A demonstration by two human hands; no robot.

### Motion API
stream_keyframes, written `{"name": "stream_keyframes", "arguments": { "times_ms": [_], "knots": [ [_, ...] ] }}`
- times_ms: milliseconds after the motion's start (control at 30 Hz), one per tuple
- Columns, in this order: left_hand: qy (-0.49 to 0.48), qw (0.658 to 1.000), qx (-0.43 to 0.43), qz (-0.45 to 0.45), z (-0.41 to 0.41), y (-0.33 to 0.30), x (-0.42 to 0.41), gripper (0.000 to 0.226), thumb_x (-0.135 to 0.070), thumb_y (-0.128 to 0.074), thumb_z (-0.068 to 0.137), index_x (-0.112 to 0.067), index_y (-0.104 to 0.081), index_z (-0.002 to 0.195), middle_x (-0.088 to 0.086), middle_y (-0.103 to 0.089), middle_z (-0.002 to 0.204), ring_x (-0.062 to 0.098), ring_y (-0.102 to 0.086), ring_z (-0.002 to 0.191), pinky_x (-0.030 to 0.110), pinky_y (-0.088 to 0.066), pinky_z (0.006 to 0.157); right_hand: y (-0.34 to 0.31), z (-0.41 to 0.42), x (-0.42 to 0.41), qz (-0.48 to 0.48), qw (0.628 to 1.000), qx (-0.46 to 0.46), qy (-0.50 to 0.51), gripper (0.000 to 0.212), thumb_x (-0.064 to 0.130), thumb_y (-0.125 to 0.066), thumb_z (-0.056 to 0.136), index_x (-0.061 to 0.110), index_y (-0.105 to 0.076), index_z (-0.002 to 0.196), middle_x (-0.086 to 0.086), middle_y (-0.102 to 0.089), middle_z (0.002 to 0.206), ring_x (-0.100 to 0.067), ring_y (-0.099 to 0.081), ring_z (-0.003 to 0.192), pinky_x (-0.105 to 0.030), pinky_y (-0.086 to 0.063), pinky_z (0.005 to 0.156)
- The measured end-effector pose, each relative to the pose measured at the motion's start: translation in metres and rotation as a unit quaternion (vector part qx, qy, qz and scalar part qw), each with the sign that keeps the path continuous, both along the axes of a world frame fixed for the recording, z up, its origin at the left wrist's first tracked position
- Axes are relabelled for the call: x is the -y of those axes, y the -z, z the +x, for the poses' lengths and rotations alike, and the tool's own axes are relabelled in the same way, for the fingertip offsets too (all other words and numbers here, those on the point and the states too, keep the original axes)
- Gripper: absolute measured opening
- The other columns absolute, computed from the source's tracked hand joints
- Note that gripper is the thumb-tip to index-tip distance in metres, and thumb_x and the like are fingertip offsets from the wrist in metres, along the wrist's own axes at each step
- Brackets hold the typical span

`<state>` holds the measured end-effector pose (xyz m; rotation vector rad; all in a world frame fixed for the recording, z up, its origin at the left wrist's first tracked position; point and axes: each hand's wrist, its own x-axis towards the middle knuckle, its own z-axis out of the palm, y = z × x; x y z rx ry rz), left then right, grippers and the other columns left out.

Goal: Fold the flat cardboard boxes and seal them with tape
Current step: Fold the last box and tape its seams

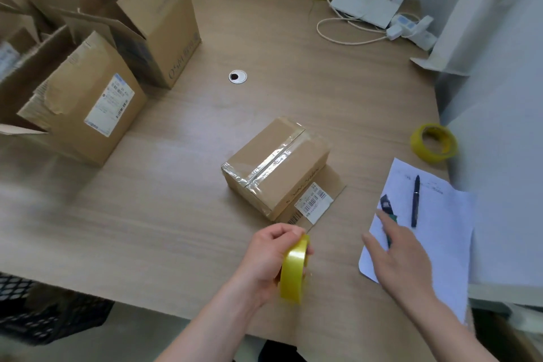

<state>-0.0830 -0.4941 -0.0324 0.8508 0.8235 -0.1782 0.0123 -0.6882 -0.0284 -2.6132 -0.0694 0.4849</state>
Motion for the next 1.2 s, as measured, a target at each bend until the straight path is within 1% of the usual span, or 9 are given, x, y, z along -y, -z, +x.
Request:
{"name": "stream_keyframes", "arguments": {
  "times_ms": [100, 267, 367, 533, 633, 733, 867, 1067, 1200],
  "knots": [
    [0.033, 0.996, 0.036, 0.074, 0.005, -0.014, 0.001, 0.011, -0.015, -0.065, 0.091, -0.005, -0.070, 0.093, 0.020, -0.073, 0.086, 0.027, -0.064, 0.070, 0.030, -0.052, 0.058, -0.028, -0.032, -0.046, 0.296, 0.941, -0.155, 0.051, 0.034, 0.029, -0.072, 0.086, 0.042, -0.066, 0.116, 0.001, -0.070, 0.080, -0.010, -0.071, 0.078, -0.025, -0.052, 0.059],
    [0.061, 0.977, 0.091, 0.182, 0.008, -0.031, -0.004, 0.015, -0.011, -0.061, 0.094, -0.009, -0.076, 0.092, 0.017, -0.075, 0.092, 0.032, -0.070, 0.089, 0.044, -0.055, 0.080, -0.037, -0.049, -0.080, 0.425, 0.876, -0.173, 0.150, 0.015, 0.015, -0.074, 0.085, 0.030, -0.073, 0.087, -0.007, -0.075, 0.087, -0.023, -0.073, 0.083, -0.041, -0.061, 0.065],
    [0.086, 0.968, 0.112, 0.209, 0.004, -0.035, -0.012, 0.025, -0.008, -0.058, 0.096, -0.022, -0.079, 0.093, 0.004, -0.076, 0.098, 0.024, -0.070, 0.101, 0.048, -0.054, 0.093, -0.038, -0.054, -0.091, 0.467, 0.845, -0.165, 0.201, 0.009, 0.010, -0.073, 0.085, 0.017, -0.073, 0.080, -0.012, -0.074, 0.079, -0.025, -0.073, 0.073, -0.035, -0.058, 0.058],
    [0.250, 0.925, 0.154, 0.242, -0.009, -0.029, -0.024, 0.048, -0.003, -0.053, 0.098, -0.037, -0.051, 0.131, -0.013, -0.060, 0.131, -0.002, -0.053, 0.123, 0.021, -0.039, 0.109, -0.020, -0.070, -0.100, 0.392, 0.889, -0.076, 0.224, 0.025, 0.010, -0.072, 0.083, 0.010, -0.060, 0.061, -0.018, -0.058, 0.063, -0.019, -0.053, 0.063, -0.038, -0.047, 0.061],
    [0.340, 0.889, 0.174, 0.253, -0.013, -0.024, -0.023, 0.072, 0.000, -0.054, 0.095, -0.040, -0.025, 0.147, -0.009, -0.062, 0.117, 0.002, -0.057, 0.097, 0.019, -0.047, 0.095, -0.017, -0.074, -0.094, 0.322, 0.912, -0.008, 0.253, 0.032, 0.005, -0.071, 0.075, 0.018, -0.053, 0.052, 0.008, -0.045, 0.047, -0.007, -0.039, 0.049, -0.025, -0.034, 0.051],
    [0.351, 0.843, 0.178, 0.366, -0.016, -0.022, -0.030, 0.076, -0.014, -0.061, 0.092, -0.039, -0.022, 0.152, -0.018, -0.056, 0.122, -0.002, -0.053, 0.106, 0.012, -0.043, 0.087, -0.014, -0.073, -0.071, 0.212, 0.945, 0.086, 0.234, 0.028, 0.009, -0.069, 0.069, 0.022, -0.049, 0.054, 0.010, -0.048, 0.048, -0.006, -0.042, 0.048, -0.018, -0.035, 0.048],
    [0.244, 0.708, 0.234, 0.620, 0.002, -0.012, -0.090, 0.065, -0.023, -0.071, 0.081, -0.024, -0.048, 0.142, -0.015, -0.049, 0.130, 0.010, -0.042, 0.126, 0.040, -0.047, 0.097, 0.006, -0.070, -0.030, 0.064, 0.983, 0.133, 0.106, 0.032, 0.012, -0.065, 0.073, 0.028, -0.038, 0.067, 0.008, -0.046, 0.065, -0.015, -0.047, 0.064, -0.032, -0.039, 0.055],
    [0.440, 0.559, 0.119, 0.692, 0.056, 0.013, -0.147, 0.100, -0.056, -0.072, 0.072, -0.042, -0.015, 0.153, -0.003, 0.009, 0.164, 0.028, 0.015, 0.149, 0.049, -0.015, 0.116, 0.043, -0.087, -0.015, -0.100, 0.995, 0.018, -0.021, 0.018, 0.027, -0.061, 0.085, 0.027, -0.043, 0.090, 0.011, -0.051, 0.086, -0.019, -0.049, 0.082, -0.028, -0.029, 0.067],
    [0.490, 0.553, 0.065, 0.671, 0.073, 0.027, -0.169, 0.110, -0.043, -0.078, 0.064, -0.046, -0.010, 0.151, -0.008, 0.022, 0.161, 0.028, 0.014, 0.149, 0.046, -0.019, 0.117, 0.027, -0.077, -0.030, -0.082, 0.975, 0.201, 0.052, 0.029, 0.048, -0.072, 0.071, 0.027, -0.062, 0.088, 0.014, -0.059, 0.087, -0.013, -0.053, 0.083, -0.033, -0.043, 0.074]
  ]
}}
